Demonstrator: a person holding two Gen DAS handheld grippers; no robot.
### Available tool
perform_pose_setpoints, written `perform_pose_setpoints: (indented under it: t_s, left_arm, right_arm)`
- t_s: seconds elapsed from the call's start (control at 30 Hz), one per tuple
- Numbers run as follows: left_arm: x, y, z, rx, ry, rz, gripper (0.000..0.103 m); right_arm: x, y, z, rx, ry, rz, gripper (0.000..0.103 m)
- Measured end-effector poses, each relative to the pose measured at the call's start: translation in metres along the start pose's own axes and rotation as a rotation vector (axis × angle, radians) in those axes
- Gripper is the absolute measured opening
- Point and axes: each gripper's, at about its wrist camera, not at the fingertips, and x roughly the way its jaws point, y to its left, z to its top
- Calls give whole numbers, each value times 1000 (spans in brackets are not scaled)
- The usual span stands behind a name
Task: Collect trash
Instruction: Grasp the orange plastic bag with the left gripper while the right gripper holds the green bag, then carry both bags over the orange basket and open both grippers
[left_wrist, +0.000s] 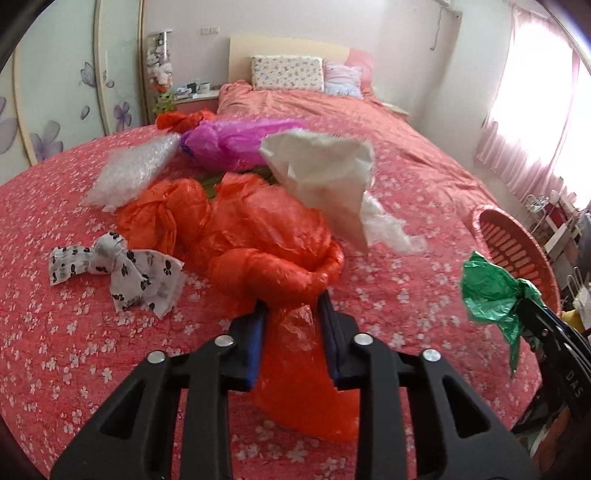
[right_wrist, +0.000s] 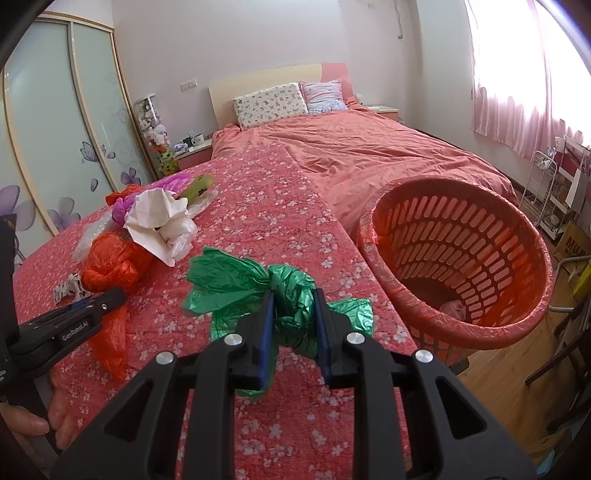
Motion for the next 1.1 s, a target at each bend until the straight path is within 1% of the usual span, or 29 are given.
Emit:
perform_pose_setpoints:
  t_s: [0.13, 0.4, 0.6, 0.7, 0.9, 1.1]
  left_arm:
    - [-16, 4, 2, 1, -32, -22, 22]
    - [-51, 9, 9, -2, -108, -32, 14]
    - [-75, 6, 20, 5, -160, -50, 13]
    - [-85, 3, 24, 9, -182, -72, 13]
    - [-97, -18, 35, 41, -214, -120, 13]
    - [-96, -46, 39, 94, -226, -172, 13]
  right_arm:
    - [-6, -2, 3, 9, -13, 4, 21]
    - [-21, -1, 9, 15, -46, 24, 21]
    - [-34, 0, 15, 13, -77, 35, 21]
    - [-42, -2, 18, 16, -96, 35, 21]
    - [-60, -12, 28, 28, -145, 18, 21]
    - [-74, -33, 37, 59, -189, -26, 21]
